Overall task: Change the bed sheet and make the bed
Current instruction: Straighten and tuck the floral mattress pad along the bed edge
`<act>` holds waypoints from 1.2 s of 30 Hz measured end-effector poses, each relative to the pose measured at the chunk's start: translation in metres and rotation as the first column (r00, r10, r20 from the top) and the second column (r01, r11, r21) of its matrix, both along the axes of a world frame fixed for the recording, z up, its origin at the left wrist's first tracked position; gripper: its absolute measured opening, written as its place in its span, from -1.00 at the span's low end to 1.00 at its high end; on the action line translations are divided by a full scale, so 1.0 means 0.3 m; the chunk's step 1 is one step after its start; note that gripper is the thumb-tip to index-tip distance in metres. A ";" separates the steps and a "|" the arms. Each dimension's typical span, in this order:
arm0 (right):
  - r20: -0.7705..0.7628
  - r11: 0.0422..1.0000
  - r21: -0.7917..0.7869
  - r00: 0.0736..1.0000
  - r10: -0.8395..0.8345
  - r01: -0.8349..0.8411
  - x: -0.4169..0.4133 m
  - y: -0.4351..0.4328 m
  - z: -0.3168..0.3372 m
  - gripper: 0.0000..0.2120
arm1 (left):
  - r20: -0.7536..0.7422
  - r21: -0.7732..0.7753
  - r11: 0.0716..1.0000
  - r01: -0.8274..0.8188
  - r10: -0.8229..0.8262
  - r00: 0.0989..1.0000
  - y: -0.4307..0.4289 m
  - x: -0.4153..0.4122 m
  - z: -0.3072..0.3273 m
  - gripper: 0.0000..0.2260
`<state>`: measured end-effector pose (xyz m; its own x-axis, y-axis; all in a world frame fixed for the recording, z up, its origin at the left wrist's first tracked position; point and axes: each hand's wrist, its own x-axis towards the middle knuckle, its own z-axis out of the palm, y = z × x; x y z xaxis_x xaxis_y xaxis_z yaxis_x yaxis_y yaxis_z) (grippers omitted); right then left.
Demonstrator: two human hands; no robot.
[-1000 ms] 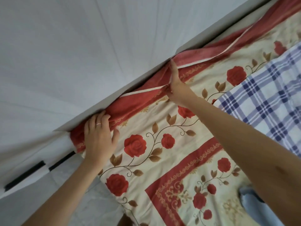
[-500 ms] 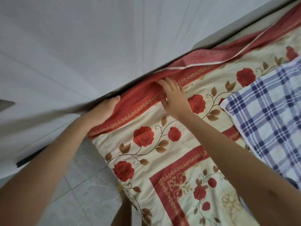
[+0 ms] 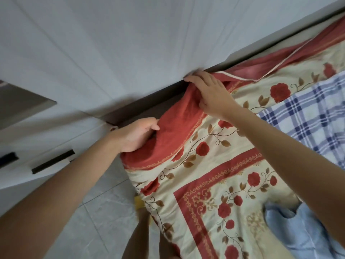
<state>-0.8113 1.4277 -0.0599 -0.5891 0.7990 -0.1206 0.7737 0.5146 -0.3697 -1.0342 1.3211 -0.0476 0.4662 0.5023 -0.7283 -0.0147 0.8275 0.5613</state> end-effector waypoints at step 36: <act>0.549 0.820 -0.568 0.712 0.439 -0.068 -0.235 0.095 -0.084 -0.85 | -0.683 0.631 0.716 0.298 0.332 0.651 -0.057 -0.099 -0.140 -0.80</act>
<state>-0.8817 1.4560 -0.0852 -0.3888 0.3527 -0.8511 0.7743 0.6257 -0.0944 -1.0638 1.3039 -0.0896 -0.0556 0.9617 -0.2684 0.6292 0.2425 0.7385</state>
